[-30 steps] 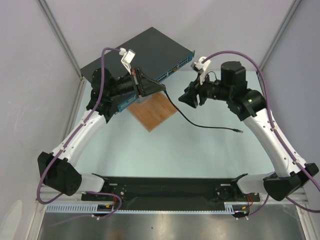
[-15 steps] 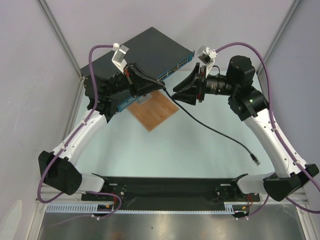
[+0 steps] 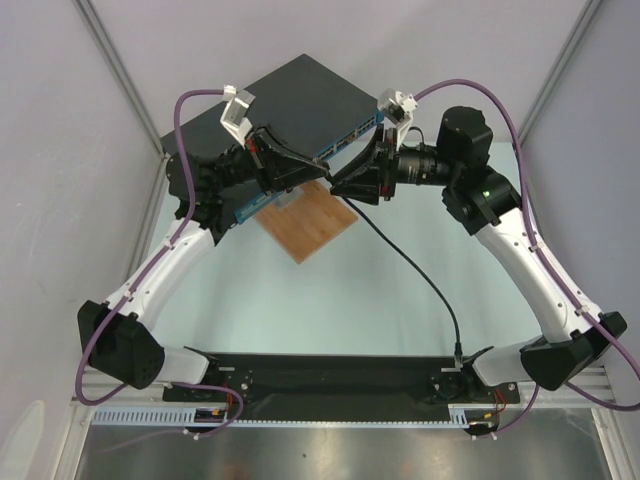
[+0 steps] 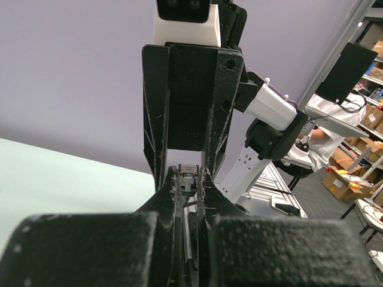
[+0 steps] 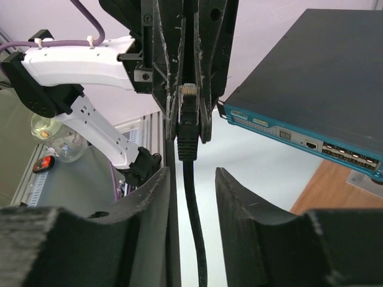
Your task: Insert the plug into the switch port
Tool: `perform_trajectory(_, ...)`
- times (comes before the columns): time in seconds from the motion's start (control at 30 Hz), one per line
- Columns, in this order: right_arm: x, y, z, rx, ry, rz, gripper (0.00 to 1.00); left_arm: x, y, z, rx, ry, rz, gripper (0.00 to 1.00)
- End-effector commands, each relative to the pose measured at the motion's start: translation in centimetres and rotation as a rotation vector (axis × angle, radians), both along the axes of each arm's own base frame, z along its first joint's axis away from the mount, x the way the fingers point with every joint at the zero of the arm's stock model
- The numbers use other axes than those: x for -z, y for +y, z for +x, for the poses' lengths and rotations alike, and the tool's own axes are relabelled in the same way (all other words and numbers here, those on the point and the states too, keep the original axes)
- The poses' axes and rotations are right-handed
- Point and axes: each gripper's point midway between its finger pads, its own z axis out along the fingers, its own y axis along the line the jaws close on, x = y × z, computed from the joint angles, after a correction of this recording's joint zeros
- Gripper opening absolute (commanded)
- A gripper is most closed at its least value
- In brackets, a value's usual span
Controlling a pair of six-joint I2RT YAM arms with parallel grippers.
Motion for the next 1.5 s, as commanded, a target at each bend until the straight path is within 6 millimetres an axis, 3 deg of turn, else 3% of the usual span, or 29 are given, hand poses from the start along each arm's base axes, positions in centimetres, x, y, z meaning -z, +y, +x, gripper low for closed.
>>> perform_trajectory(0.0,-3.0,0.2,-0.3,0.004,-0.090,0.052,0.40,-0.8,0.0,-0.7,0.006,-0.051,-0.020,0.00)
perform_trajectory(0.17,-3.1,0.7,-0.3,-0.005,-0.100,0.055,0.36,-0.7,-0.1,-0.6,0.004,-0.047,-0.022,0.00)
perform_trajectory(0.23,-3.1,0.8,-0.3,-0.010,-0.103,0.054,0.26,-0.7,-0.1,-0.6,0.005,-0.046,-0.020,0.00)
perform_trajectory(0.33,-2.9,0.9,-0.3,-0.011,-0.103,0.047,0.03,-0.7,-0.2,-0.5,0.002,-0.043,-0.021,0.00)
perform_trajectory(0.43,-2.7,0.7,-0.1,0.004,-0.102,0.038,0.00,-0.4,-0.2,0.3,-0.023,0.001,-0.011,0.04)
perform_trajectory(0.47,-2.5,0.6,0.3,0.023,-0.109,0.031,0.00,-0.3,-0.3,0.8,-0.049,0.014,0.000,0.23)
perform_trajectory(0.5,-2.1,0.5,0.5,0.038,-0.103,0.014,0.00,0.1,-0.3,1.7,-0.076,0.048,0.017,0.35)
perform_trajectory(0.57,-1.5,0.1,1.5,0.093,-0.128,-0.016,0.00,0.5,0.0,2.6,-0.116,0.082,0.033,0.53)
perform_trajectory(0.63,-0.4,-0.2,1.9,0.122,-0.117,-0.058,0.00,0.4,1.0,3.7,-0.167,0.107,0.035,0.61)
perform_trajectory(0.73,1.8,-0.8,3.1,0.185,-0.124,-0.145,0.00,-0.6,3.2,5.2,-0.266,0.074,0.043,0.63)
perform_trajectory(0.87,4.9,-1.5,5.0,0.294,-0.159,-0.322,0.00,-1.7,8.0,7.5,-0.444,0.057,0.045,0.68)
perform_trajectory(0.93,6.5,-1.7,5.0,0.294,-0.156,-0.407,0.00,-2.2,9.7,7.5,-0.514,0.038,0.052,0.69)
perform_trajectory(1.0,7.9,-1.8,5.4,0.298,-0.131,-0.486,0.00,-1.5,12.1,8.4,-0.622,0.046,0.083,0.70)
perform_trajectory(1.03,8.4,-1.9,5.6,0.293,-0.132,-0.515,0.00,-1.4,12.9,7.9,-0.660,0.044,0.086,0.71)
perform_trajectory(1.07,8.8,-1.7,5.5,0.289,-0.133,-0.541,0.00,-1.0,15.0,8.5,-0.739,0.051,0.095,0.71)
perform_trajectory(1.2,12.4,-1.6,6.0,0.252,-0.065,-0.699,0.00,1.8,20.2,8.9,-0.948,0.175,0.093,0.72)
perform_trajectory(1.23,11.7,-1.6,6.3,0.262,-0.075,-0.697,0.00,3.6,21.2,8.9,-0.982,0.236,0.112,0.74)
perform_trajectory(1.27,12.0,-1.5,6.5,0.256,-0.066,-0.714,0.00,4.0,22.5,8.4,-1.034,0.255,0.112,0.75)
perform_trajectory(1.3,13.3,-1.5,6.5,0.236,-0.027,-0.761,0.00,4.8,23.2,8.2,-1.063,0.278,0.118,0.75)
perform_trajectory(1.33,12.6,-1.5,6.8,0.250,-0.034,-0.756,0.00,6.7,23.7,8.1,-1.081,0.322,0.146,0.75)
perform_trajectory(1.4,13.1,-1.5,6.6,0.235,-0.005,-0.782,0.00,7.9,24.1,7.2,-1.115,0.327,0.171,0.76)
perform_trajectory(1.43,12.8,-1.0,7.0,0.233,-0.007,-0.777,0.00,9.8,24.5,7.2,-1.137,0.370,0.198,0.76)
perform_trajectory(1.47,13.1,-1.0,6.9,0.230,0.018,-0.786,0.00,10.4,24.5,6.9,-1.143,0.378,0.203,0.77)
